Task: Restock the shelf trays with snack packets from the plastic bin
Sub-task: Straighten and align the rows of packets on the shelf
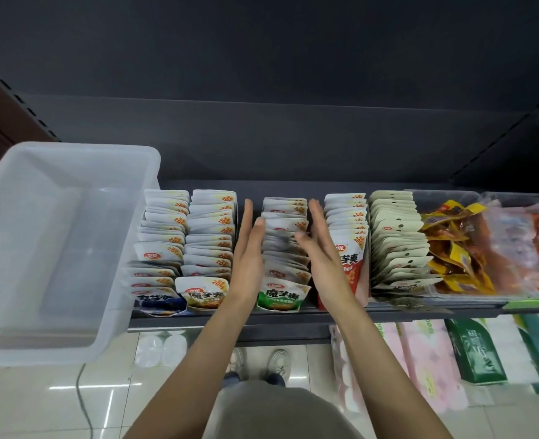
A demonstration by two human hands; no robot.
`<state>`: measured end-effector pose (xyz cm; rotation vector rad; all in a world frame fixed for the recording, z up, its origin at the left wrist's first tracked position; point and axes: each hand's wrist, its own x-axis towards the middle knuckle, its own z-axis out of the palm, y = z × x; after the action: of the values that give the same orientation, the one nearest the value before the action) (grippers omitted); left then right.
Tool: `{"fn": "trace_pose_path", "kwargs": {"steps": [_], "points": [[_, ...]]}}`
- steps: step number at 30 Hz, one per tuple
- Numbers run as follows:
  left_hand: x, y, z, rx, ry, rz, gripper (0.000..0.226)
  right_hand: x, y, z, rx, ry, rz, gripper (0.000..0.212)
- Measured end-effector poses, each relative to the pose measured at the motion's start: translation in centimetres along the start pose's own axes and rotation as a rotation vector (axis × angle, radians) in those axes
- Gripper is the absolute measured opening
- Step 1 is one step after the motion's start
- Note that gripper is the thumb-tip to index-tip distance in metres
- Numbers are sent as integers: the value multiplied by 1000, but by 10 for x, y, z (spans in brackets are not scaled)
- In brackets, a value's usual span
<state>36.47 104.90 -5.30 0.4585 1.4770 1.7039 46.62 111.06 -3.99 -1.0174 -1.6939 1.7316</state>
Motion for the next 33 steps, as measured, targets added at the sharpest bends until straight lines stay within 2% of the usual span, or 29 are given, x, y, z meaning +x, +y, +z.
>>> {"fn": "trace_pose_path", "kwargs": {"steps": [4, 9, 12, 14, 16, 19, 21, 22, 25, 28, 30, 33], "points": [[5, 4, 9, 3, -101, -62, 69, 6, 1, 6, 110, -28, 97, 59], [5, 6, 8, 29, -130, -60, 68, 4, 4, 11, 18, -67, 61, 64], [0, 7, 9, 23, -128, -49, 60, 2, -4, 10, 14, -49, 32, 63], [-2, 7, 10, 63, -109, -36, 53, 3, -10, 5, -61, -60, 17, 65], [-4, 5, 7, 97, -85, -14, 55, 0, -15, -7, -155, -108, -16, 77], [-13, -3, -2, 38, -82, -6, 66, -15, -9, -29, -323, -307, -94, 101], [-18, -12, -8, 10, -79, -19, 72, -28, -1, -31, -478, -349, -100, 98], [-20, -16, -10, 6, -91, -32, 75, -31, 4, -27, -468, -332, -84, 91], [-24, -23, -10, 42, -153, -86, 84, -22, 21, -9, -162, -201, 50, 71], [-25, -27, -5, 39, -130, -70, 76, -12, 32, 5, 86, -71, 129, 63], [-25, -28, -1, 17, -108, -52, 71, -7, 37, 9, 74, -32, 106, 56], [-23, -35, 3, 83, -58, -24, 64, 4, 42, 16, -201, 119, -2, 62]]}}
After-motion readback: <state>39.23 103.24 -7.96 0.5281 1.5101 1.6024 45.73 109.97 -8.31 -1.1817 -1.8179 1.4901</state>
